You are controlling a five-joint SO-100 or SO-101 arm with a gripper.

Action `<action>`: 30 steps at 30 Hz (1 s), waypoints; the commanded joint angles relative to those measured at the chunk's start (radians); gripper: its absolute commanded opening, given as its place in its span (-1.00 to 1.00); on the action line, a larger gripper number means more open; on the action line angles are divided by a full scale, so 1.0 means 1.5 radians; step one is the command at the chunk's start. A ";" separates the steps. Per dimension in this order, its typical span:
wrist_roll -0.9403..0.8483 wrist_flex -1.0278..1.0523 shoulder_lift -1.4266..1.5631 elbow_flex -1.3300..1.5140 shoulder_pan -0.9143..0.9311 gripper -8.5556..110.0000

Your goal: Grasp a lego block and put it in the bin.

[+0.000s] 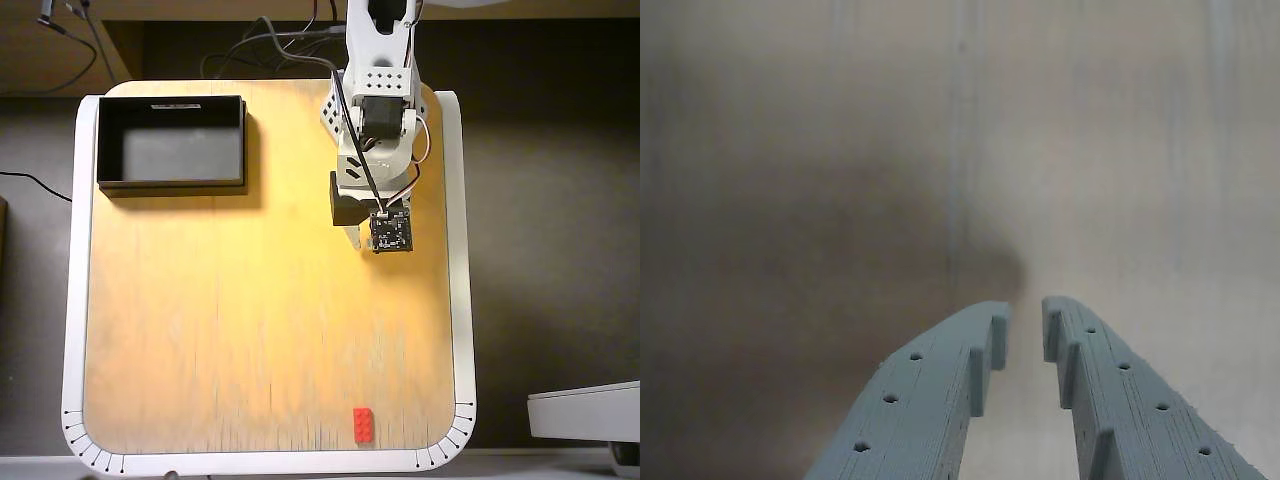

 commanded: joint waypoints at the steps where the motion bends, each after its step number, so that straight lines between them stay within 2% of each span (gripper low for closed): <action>1: -0.003 -0.004 -0.146 -0.224 -0.007 -0.85; 7: -0.014 -0.033 -0.327 -0.391 -0.011 -0.85; 20: -0.014 -0.204 -0.683 -0.634 -0.041 -0.85; 30: 0.007 -0.234 -0.881 -0.779 -0.046 -0.76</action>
